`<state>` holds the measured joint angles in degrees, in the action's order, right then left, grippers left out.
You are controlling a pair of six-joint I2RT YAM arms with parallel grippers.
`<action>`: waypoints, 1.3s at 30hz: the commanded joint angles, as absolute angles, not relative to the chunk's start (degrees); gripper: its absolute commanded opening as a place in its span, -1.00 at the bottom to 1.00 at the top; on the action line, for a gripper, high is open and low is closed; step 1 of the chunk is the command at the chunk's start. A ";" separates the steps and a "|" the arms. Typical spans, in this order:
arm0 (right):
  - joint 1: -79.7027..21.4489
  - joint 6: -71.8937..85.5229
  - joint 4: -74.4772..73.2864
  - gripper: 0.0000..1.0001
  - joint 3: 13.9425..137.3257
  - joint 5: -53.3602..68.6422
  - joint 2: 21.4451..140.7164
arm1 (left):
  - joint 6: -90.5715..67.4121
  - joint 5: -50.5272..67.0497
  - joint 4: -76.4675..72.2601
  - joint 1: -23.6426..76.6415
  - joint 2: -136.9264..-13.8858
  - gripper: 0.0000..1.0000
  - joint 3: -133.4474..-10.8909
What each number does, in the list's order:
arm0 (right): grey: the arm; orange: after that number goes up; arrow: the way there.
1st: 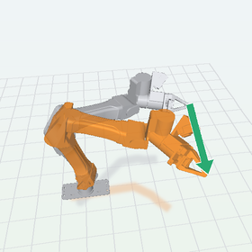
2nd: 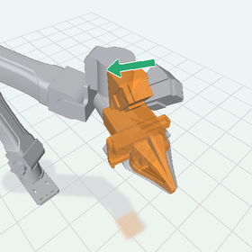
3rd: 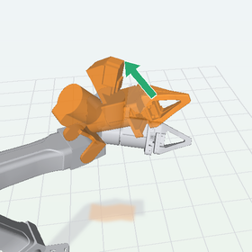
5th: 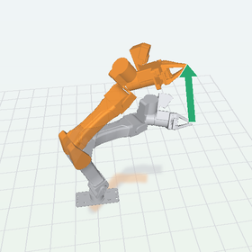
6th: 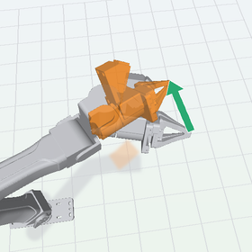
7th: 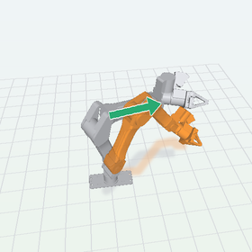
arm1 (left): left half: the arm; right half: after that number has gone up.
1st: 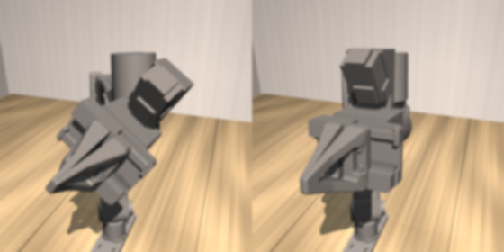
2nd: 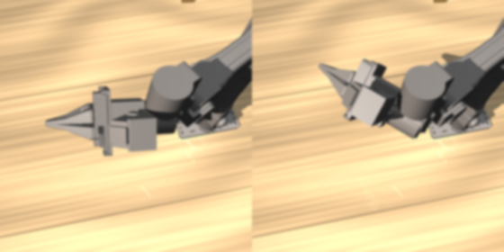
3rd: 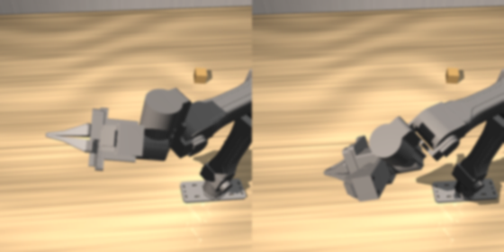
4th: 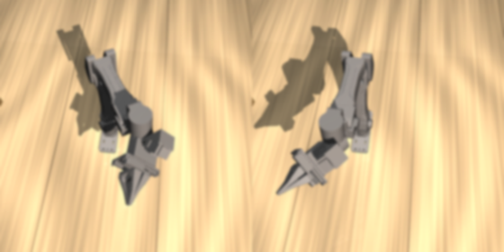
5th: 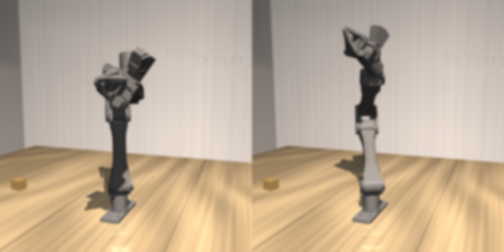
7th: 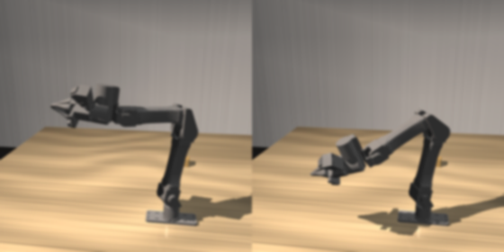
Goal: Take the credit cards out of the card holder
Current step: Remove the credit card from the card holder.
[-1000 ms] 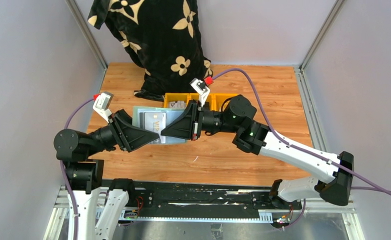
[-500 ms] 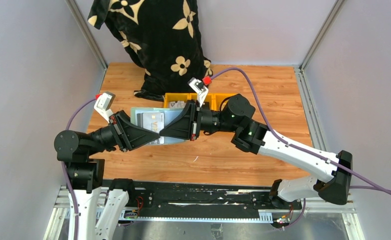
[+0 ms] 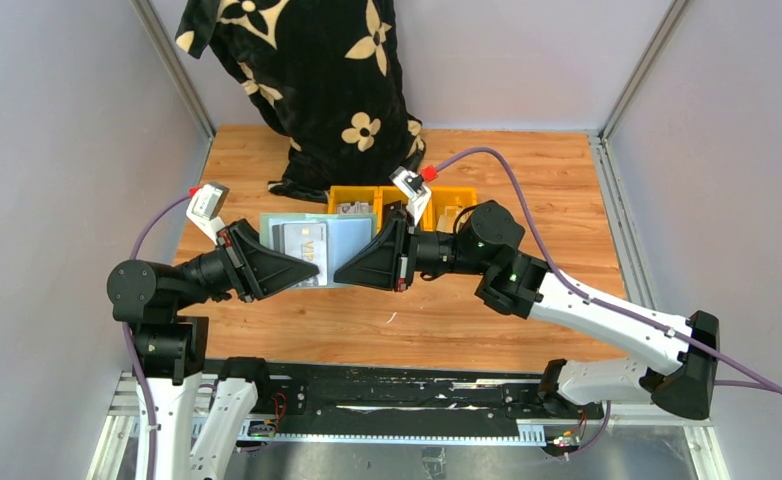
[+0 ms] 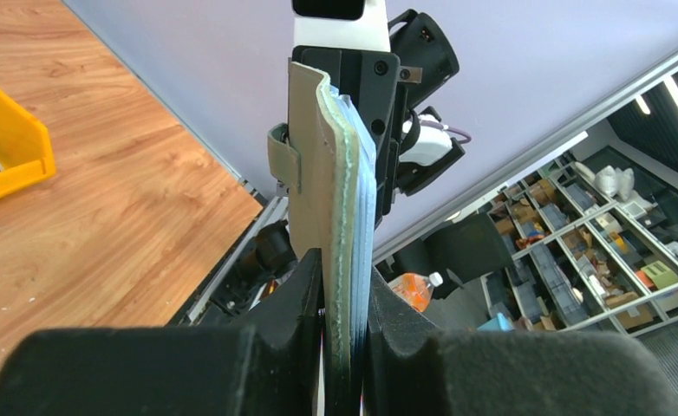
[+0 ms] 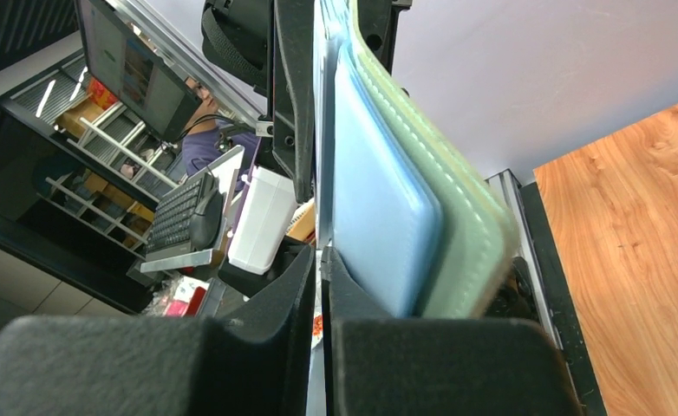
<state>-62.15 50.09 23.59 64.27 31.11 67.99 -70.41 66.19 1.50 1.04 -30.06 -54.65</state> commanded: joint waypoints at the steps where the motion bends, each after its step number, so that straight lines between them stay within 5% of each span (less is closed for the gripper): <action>1: -62.14 51.13 26.23 -0.71 67.86 33.82 69.83 | -67.62 65.58 3.46 0.97 -29.76 -0.62 -56.09; 9: -62.07 47.64 18.17 -0.24 73.82 31.56 72.62 | -64.35 66.07 6.20 0.97 -29.44 -0.48 -55.78; 23: -61.88 44.11 4.97 -0.12 77.97 22.04 75.35 | -61.63 67.91 6.35 0.97 -28.27 -0.47 -57.42; 26: -61.88 44.45 4.45 -0.17 79.26 21.28 76.31 | -60.05 68.38 6.45 0.97 -27.49 -0.47 -57.84; 30: -61.88 45.83 3.90 -0.49 81.31 21.01 78.18 | -57.75 69.85 6.88 0.97 -26.75 -0.40 -58.17; 35: -61.88 45.99 3.75 -0.85 80.95 20.98 78.07 | -56.77 69.78 8.32 0.97 -26.91 -0.04 -58.68; 39: -61.89 46.44 5.45 -1.00 77.44 20.74 75.78 | -57.94 69.06 8.08 0.97 -28.14 0.01 -58.92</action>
